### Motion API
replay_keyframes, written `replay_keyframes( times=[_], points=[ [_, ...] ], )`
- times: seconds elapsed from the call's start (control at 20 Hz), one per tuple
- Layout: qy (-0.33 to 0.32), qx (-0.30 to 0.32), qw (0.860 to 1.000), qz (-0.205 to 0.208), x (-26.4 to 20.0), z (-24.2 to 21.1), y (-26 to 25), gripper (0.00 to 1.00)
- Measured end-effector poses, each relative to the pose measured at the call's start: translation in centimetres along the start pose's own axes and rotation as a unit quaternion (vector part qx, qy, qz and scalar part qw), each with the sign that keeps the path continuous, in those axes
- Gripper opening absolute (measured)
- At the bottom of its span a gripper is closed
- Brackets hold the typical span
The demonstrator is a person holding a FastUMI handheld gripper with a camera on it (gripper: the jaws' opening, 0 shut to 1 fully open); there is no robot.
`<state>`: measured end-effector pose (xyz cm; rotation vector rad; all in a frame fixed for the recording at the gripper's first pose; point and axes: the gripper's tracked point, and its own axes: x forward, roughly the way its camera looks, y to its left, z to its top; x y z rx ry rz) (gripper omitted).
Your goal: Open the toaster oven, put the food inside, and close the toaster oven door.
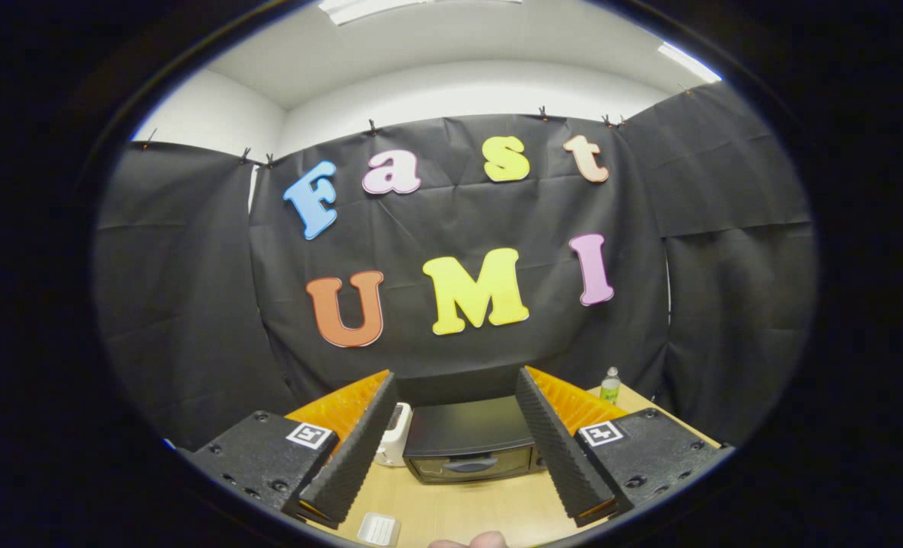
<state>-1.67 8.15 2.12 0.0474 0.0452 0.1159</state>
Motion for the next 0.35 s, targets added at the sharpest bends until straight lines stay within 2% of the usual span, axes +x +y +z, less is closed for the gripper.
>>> replay_keyframes(
  times=[0.35],
  points=[
    [-0.001,-0.002,1.0,0.0,-0.05,0.13,0.06,1.0]
  ],
)
